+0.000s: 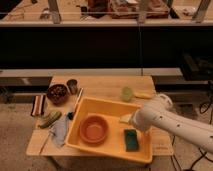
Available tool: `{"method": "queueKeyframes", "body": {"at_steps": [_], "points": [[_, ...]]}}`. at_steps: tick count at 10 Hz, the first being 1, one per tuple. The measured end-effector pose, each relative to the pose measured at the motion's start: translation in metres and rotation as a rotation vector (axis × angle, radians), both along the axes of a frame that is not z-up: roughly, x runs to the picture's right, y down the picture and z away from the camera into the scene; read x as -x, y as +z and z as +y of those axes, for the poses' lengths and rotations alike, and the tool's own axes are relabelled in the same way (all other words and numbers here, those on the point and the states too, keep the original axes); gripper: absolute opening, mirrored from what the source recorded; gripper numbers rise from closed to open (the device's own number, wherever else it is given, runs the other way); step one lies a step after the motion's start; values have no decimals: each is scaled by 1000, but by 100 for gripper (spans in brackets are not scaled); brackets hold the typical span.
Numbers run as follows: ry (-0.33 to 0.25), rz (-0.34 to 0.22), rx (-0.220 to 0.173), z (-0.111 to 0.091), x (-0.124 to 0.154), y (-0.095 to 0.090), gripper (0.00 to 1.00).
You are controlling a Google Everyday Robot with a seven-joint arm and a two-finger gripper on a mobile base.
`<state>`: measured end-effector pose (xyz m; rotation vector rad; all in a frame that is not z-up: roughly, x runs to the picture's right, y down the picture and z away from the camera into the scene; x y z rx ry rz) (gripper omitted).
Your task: Place sponge in plastic cup
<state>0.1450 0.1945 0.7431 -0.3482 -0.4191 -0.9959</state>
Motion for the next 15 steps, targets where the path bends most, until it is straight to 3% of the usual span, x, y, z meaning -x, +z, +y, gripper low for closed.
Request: {"method": "queueKeyframes", "body": {"at_steps": [3, 5, 7, 11, 15], "points": [[-26, -10, 10, 3, 3, 2, 80], [-88, -59, 31, 14, 21, 18, 80], [-114, -81, 50, 26, 26, 33, 80], [-117, -90, 58, 31, 28, 38, 80], [-109, -104, 34, 30, 30, 35, 80]]}}
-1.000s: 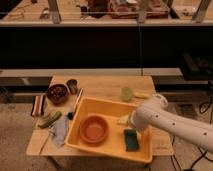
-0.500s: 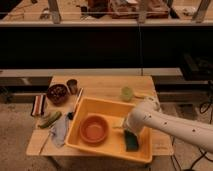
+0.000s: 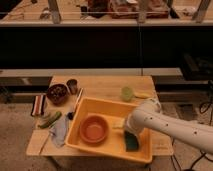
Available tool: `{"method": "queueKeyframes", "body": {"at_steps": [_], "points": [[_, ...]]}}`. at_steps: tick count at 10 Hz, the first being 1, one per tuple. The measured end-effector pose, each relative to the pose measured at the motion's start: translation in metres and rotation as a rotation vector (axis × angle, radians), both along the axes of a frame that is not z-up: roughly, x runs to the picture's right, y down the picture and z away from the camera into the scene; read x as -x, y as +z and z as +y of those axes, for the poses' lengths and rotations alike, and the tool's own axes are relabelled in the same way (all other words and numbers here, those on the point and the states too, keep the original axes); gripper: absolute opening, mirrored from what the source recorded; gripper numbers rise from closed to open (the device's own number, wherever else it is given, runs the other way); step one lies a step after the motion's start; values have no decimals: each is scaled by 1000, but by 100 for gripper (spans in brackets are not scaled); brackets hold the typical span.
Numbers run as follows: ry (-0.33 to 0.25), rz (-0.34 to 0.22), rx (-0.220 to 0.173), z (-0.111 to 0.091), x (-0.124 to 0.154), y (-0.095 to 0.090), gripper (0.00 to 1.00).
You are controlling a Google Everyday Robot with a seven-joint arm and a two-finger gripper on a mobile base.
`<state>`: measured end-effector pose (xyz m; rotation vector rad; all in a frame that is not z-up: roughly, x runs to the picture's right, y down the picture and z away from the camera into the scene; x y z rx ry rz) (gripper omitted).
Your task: Place sponge in plastic cup
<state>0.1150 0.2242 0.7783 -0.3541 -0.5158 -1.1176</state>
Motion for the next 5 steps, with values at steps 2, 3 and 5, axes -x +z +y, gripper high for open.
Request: {"method": "queueKeyframes", "body": {"at_steps": [2, 3, 5], "points": [[1, -5, -6, 0, 0, 0, 80], [2, -8, -7, 1, 0, 0, 80], [3, -15, -7, 2, 1, 2, 66]]}}
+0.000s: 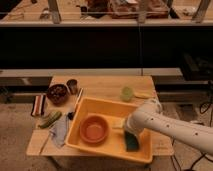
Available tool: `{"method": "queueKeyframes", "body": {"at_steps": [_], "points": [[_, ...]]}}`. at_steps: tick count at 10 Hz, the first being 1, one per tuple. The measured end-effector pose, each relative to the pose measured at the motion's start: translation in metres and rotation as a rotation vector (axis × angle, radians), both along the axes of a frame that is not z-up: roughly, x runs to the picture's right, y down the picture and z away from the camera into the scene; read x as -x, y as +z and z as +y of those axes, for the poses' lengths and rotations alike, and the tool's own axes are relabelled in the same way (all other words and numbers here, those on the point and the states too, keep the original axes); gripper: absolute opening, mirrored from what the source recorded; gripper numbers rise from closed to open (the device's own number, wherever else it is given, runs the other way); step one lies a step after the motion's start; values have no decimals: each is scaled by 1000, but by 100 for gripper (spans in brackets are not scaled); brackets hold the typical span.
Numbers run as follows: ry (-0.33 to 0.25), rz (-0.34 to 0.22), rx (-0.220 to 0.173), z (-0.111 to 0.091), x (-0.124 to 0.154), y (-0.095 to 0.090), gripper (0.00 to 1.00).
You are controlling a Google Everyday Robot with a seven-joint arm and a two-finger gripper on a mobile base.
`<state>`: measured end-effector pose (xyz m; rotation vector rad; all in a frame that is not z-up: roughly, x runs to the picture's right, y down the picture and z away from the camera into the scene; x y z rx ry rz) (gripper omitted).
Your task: Place sponge in plastic cup
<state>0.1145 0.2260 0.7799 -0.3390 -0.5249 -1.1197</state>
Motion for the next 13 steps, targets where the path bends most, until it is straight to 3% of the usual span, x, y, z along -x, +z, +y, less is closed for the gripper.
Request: {"method": "queueKeyframes", "body": {"at_steps": [4, 12, 13], "points": [[0, -18, 12, 1, 1, 0, 30], [-21, -17, 25, 3, -3, -4, 30], [-24, -16, 24, 4, -4, -5, 33]]}}
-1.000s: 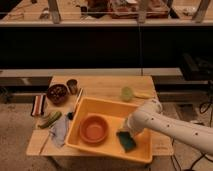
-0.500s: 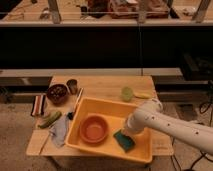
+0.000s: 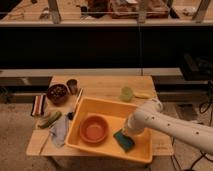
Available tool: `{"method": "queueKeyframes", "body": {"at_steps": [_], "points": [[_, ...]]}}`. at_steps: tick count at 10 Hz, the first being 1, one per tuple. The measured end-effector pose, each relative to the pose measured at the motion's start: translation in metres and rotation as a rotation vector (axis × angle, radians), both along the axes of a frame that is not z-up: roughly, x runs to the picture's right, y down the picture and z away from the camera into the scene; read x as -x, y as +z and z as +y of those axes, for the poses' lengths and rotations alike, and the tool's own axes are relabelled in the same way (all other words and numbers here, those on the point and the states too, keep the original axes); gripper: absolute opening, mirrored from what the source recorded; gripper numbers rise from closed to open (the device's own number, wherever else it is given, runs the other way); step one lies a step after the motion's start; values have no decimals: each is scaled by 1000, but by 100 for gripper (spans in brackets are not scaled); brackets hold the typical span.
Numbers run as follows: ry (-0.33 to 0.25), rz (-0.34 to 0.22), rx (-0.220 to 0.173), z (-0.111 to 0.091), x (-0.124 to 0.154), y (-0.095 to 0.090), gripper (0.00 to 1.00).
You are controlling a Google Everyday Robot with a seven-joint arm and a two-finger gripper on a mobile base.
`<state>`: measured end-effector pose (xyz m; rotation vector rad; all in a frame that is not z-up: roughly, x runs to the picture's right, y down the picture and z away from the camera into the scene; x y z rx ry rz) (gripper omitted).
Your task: Place sponge in plastic cup
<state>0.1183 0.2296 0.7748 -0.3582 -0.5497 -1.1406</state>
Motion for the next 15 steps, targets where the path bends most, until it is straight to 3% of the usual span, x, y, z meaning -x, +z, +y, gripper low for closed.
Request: {"method": "queueKeyframes", "body": {"at_steps": [2, 3, 4, 5, 7, 11, 14, 15], "points": [[-48, -24, -24, 2, 1, -6, 52], [-126, -45, -49, 3, 1, -9, 63], [-249, -89, -83, 7, 6, -14, 74], [-326, -116, -109, 10, 7, -18, 79], [-441, -153, -152, 12, 5, -23, 80], [-474, -162, -165, 13, 7, -21, 80], [-637, -229, -233, 21, 14, -8, 80], [-660, -238, -248, 26, 14, -4, 80]]}}
